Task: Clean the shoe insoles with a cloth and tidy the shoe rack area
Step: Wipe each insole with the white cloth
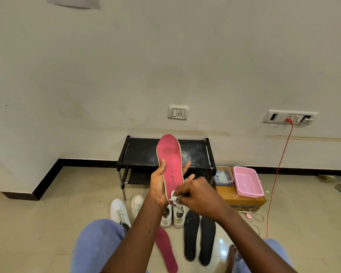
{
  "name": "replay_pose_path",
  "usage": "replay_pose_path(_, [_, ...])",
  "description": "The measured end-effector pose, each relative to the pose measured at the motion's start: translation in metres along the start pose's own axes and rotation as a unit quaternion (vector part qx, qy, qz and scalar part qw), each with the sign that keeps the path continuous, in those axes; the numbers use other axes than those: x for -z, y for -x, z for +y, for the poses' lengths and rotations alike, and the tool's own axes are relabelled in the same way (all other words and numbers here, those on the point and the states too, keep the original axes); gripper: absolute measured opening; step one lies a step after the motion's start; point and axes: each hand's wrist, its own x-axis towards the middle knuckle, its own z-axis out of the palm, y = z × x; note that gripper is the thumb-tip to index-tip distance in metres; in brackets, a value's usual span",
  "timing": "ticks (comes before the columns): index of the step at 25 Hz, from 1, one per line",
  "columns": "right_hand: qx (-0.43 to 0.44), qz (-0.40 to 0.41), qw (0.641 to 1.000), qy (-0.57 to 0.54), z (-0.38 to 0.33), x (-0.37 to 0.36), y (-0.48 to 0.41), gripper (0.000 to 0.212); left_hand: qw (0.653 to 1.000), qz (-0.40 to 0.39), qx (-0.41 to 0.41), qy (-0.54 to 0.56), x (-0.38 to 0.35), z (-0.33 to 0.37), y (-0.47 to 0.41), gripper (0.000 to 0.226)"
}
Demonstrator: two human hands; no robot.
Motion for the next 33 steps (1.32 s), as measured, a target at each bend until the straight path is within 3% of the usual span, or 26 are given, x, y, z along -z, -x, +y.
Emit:
replay_pose_path(4, [-0.072,0.168,0.982,-0.045,0.0,0.002,-0.019,0.02,0.999,-0.027,0.028,-0.02,-0.007,-0.005,0.011,0.055])
replay_pose_path(7, [-0.064,0.209,0.976,0.011,0.003,0.003,-0.043,0.015,0.999,-0.031,0.009,0.002,-0.006,-0.012,0.015,0.055])
replay_pose_path(10, [-0.073,0.195,0.978,0.027,0.002,0.0,-0.051,0.017,1.0,-0.009,0.008,0.012,0.002,-0.016,0.011,0.062])
replay_pose_path(16, [-0.07,0.071,0.995,0.004,-0.018,-0.017,-0.023,0.022,0.999,0.03,0.025,0.008,0.01,-0.004,0.003,0.075])
replay_pose_path(20, [-0.058,-0.021,0.998,-0.016,-0.028,-0.015,-0.004,0.024,0.999,0.032,0.037,0.006,0.014,0.004,0.002,0.073])
replay_pose_path(24, [-0.108,0.046,0.993,-0.03,-0.026,-0.014,-0.014,0.021,0.997,0.046,0.055,-0.031,0.006,-0.002,0.006,0.073])
replay_pose_path(29, [-0.113,0.122,0.986,-0.026,-0.011,-0.014,-0.047,0.016,0.994,0.093,0.026,-0.045,-0.003,-0.008,0.012,0.039])
replay_pose_path(33, [-0.123,0.153,0.98,0.015,0.002,-0.008,-0.07,0.02,0.993,0.069,0.044,-0.089,-0.007,-0.009,0.018,0.039])
